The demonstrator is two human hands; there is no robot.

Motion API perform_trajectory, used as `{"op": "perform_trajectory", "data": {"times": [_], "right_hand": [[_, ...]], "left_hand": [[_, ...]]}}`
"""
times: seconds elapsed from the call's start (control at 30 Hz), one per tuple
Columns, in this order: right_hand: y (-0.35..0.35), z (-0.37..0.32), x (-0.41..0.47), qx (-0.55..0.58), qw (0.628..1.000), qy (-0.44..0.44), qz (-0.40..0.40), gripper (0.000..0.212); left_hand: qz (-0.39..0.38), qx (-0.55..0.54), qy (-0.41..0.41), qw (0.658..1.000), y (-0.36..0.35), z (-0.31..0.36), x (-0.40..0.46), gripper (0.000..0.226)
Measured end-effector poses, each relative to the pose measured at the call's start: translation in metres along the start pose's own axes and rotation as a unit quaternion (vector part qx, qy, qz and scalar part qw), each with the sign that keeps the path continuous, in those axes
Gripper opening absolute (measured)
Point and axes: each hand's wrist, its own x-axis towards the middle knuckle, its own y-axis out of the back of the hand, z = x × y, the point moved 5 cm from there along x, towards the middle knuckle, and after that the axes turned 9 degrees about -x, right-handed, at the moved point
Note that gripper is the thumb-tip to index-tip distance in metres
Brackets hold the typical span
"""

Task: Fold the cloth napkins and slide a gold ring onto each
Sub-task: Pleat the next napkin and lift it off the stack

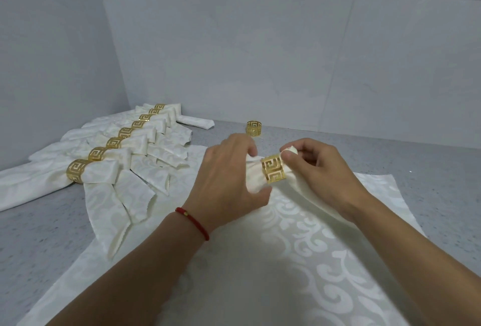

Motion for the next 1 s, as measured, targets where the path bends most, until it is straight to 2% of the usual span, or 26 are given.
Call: {"op": "perform_trajectory", "data": {"times": [0.07,0.1,0.17,0.23,0.27,0.5,0.6,0.67,0.73,0.87,1.0], "right_hand": [[-0.001,-0.004,-0.001,0.02,0.999,0.044,-0.023,0.008],[-0.004,-0.007,-0.003,0.029,0.997,0.066,-0.035,0.008],[-0.009,-0.01,-0.007,0.03,0.994,0.098,-0.042,0.008],[-0.013,-0.011,-0.008,0.021,0.993,0.111,-0.041,0.007],[-0.013,-0.01,-0.009,0.018,0.993,0.11,-0.036,0.007],[-0.006,0.0,-0.006,-0.009,0.996,0.085,-0.035,0.009],[-0.004,-0.003,-0.007,-0.081,0.992,0.092,-0.009,0.011],[-0.003,-0.003,-0.007,-0.098,0.991,0.09,-0.007,0.014],[0.0,-0.001,-0.006,-0.103,0.992,0.074,-0.01,0.02],[0.003,0.0,-0.005,-0.131,0.99,0.055,-0.001,0.036],[0.004,-0.004,-0.005,-0.092,0.994,0.062,-0.019,0.049]], "left_hand": [[-0.027,-0.076,0.119,0.99,0.0,-0.007,-0.001,0.068],[-0.048,-0.109,0.157,0.98,-0.002,-0.01,-0.003,0.067],[-0.085,-0.16,0.188,0.965,-0.006,-0.014,-0.007,0.048],[-0.086,-0.195,0.204,0.955,-0.004,-0.016,-0.01,0.029],[-0.078,-0.202,0.212,0.953,-0.003,-0.019,-0.011,0.027],[-0.07,-0.249,0.236,0.936,-0.002,-0.029,-0.011,0.04],[-0.064,-0.337,0.262,0.902,0.0,-0.032,-0.013,0.046],[-0.058,-0.399,0.286,0.869,0.003,-0.034,-0.013,0.05],[-0.067,-0.424,0.292,0.855,0.005,-0.034,-0.013,0.051],[-0.088,-0.413,0.284,0.861,0.009,-0.036,-0.012,0.049],[-0.08,-0.391,0.277,0.874,0.013,-0.038,-0.011,0.044]]}}
